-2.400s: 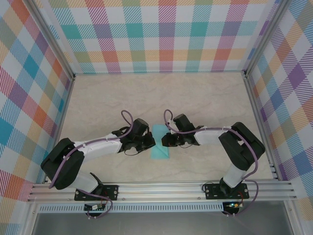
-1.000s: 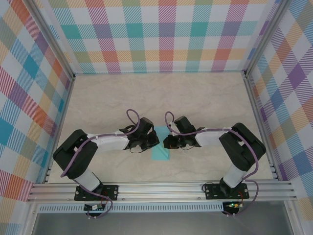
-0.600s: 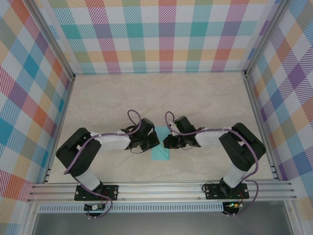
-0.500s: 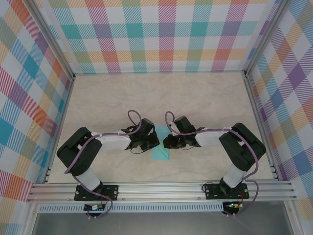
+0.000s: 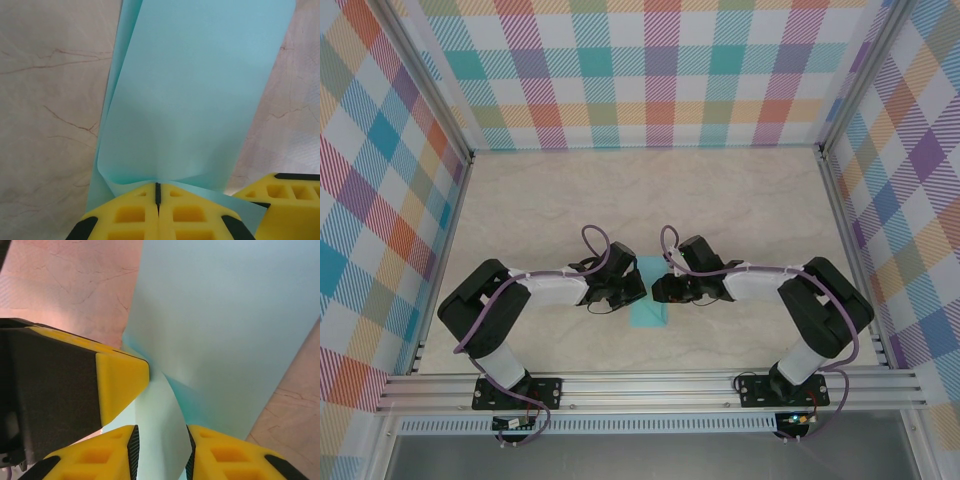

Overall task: Fold a paper plane with a square sheet of paper (pick it up from the middle)
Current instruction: Fold the triangle a second time at the center of the table.

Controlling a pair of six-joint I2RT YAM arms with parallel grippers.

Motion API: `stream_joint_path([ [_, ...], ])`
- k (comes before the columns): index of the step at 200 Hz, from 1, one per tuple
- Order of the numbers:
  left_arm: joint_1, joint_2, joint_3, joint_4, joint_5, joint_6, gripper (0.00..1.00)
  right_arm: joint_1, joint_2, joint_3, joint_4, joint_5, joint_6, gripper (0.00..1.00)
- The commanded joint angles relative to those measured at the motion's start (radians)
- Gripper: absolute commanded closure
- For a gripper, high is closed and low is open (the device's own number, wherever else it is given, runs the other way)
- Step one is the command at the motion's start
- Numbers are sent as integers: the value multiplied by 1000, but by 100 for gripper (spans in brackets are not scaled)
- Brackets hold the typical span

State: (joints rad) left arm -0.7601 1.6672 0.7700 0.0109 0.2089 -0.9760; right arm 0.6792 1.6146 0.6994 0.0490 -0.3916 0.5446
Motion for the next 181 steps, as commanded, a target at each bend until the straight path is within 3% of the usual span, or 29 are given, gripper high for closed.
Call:
stream_joint_path([
  [1,-18,8,-4,17,1,-5,97,-7,-9,-13,-24,-34,-1,73],
  [52,-18,-17,-2,34,16,3,95,-6,19,4,-43,10,6,90],
  [96,-18,-84,-26,48,21,13,89,-6,49,9,-45,41,16,91],
  [181,-19,-74,-31,54,26,14,88,-6,59,15,-55,48,2,91],
])
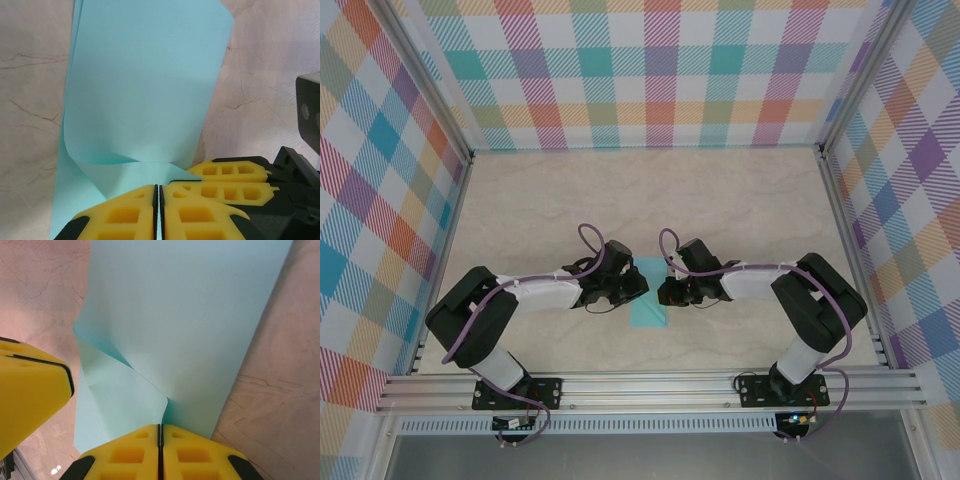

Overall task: Fold a paper plane with a square sheet of paper (pick it up from the middle)
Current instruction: Fold the triangle a second time at the center of the table.

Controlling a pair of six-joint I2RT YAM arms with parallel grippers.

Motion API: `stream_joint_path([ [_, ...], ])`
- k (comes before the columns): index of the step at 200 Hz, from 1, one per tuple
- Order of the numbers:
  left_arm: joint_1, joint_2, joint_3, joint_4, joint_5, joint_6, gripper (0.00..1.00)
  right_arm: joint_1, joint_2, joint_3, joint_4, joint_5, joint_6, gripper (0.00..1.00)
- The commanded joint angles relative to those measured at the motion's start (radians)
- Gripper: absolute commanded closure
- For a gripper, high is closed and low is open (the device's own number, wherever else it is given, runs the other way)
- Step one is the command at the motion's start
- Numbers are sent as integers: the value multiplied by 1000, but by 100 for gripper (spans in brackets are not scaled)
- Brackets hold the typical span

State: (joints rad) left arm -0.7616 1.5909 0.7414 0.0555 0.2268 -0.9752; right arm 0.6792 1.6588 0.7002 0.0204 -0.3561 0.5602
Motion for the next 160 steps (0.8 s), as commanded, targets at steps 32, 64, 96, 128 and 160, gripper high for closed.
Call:
stream_joint_path([
  [32,-18,37,6,21,8,12,89,-6,22,13,-32,16,-13,91],
  [64,-18,63,4,53,11,9,89,-6,25,13,-37,19,-16,91],
  [96,-17,96,9,48,9,11,90,-6,24,10,-39,17,-16,90],
  [128,-20,124,-9,40,7,-12,92,-6,11,17,-47,20,-8,86],
  [160,-31,125,-22,20,-11,-7,92,-6,-35,37,-100,36,3,79],
])
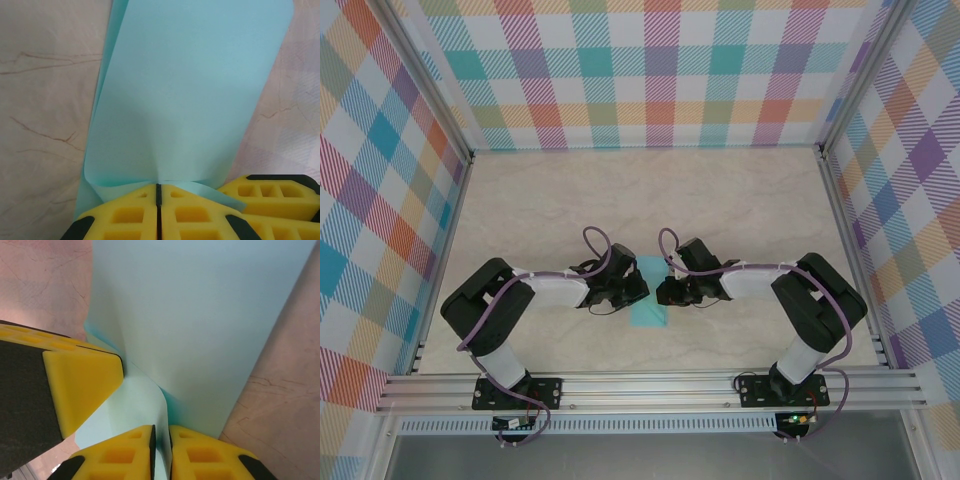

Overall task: Fold a paper plane with a square sheet of paper (pick it up from the middle)
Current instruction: Fold the triangle a second time at the center of the table.

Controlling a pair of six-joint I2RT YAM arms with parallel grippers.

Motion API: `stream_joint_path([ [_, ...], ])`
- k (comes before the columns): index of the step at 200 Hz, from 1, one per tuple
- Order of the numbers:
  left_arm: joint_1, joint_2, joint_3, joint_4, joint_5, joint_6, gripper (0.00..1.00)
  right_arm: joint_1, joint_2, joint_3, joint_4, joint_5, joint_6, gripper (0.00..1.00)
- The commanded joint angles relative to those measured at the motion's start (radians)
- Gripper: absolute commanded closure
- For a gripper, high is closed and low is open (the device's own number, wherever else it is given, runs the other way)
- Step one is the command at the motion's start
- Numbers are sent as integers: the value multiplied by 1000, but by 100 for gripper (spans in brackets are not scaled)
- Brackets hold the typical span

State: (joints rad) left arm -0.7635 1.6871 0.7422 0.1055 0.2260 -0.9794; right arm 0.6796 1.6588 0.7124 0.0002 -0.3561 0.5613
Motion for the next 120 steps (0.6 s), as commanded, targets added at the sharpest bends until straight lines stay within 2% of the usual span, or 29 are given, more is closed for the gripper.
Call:
stream_joint_path([
  [1,-29,29,-23,-30,-11,-3,92,-6,-39,25,-84,38,3,79],
  [21,-32,32,-25,-28,-10,-3,93,-6,-109,32,-167,106,20,69],
  [40,-33,34,-26,-28,-13,-3,93,-7,-187,14,-211,151,47,67],
  [55,-33,35,-24,-27,-13,-4,93,-7,-249,-11,-212,134,70,66],
  [71,-33,40,-21,-27,-13,-3,93,-6,-288,-37,-173,44,96,74],
  [81,-34,41,-17,-26,-9,-3,93,-3,-277,-45,-136,-51,113,81],
  [92,-33,41,-16,-26,-9,-4,93,13,-250,-39,-125,-89,133,88],
  [120,-33,35,-17,-28,-11,-4,93,39,-177,-11,-123,-118,144,91],
])
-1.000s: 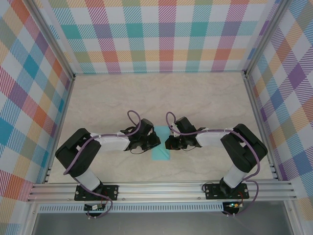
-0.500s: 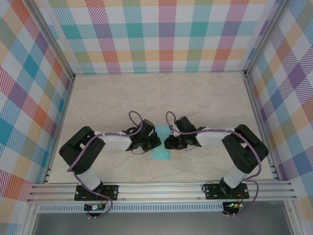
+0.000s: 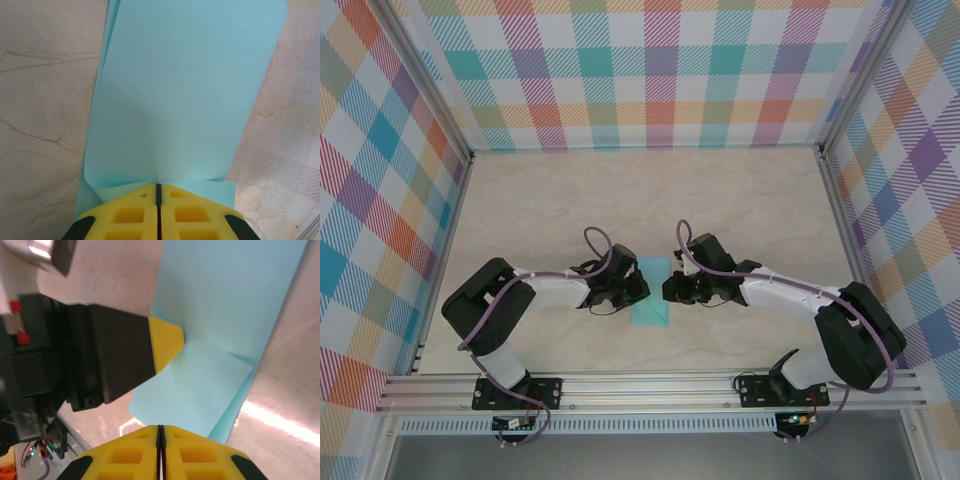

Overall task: Fold a paper plane with a square sheet of paper (pick it up from the middle)
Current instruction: Fold the triangle a second time at the center of the table.

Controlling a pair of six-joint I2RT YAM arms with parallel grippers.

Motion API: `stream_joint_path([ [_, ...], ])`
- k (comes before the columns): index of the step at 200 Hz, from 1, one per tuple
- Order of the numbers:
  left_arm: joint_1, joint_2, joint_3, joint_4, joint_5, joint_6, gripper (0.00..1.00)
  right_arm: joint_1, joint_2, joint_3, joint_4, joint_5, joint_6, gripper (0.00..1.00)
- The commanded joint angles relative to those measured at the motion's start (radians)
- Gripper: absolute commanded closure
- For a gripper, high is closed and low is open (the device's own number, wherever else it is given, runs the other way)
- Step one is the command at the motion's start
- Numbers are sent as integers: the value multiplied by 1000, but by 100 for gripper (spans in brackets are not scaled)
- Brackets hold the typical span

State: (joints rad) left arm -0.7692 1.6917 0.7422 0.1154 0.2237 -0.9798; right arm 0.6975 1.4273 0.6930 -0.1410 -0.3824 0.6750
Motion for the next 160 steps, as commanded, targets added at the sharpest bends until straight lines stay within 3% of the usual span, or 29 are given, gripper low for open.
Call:
stream_joint_path([
  [1,-28,30,-17,-39,-10,-3,93,21,57,9,19,-93,31,91],
  [118,-27,19,-22,-48,-10,3,93,51,255,116,-114,-70,-13,88],
  [160,-27,17,-24,-56,-17,4,94,51,230,58,-129,-48,-17,87],
])
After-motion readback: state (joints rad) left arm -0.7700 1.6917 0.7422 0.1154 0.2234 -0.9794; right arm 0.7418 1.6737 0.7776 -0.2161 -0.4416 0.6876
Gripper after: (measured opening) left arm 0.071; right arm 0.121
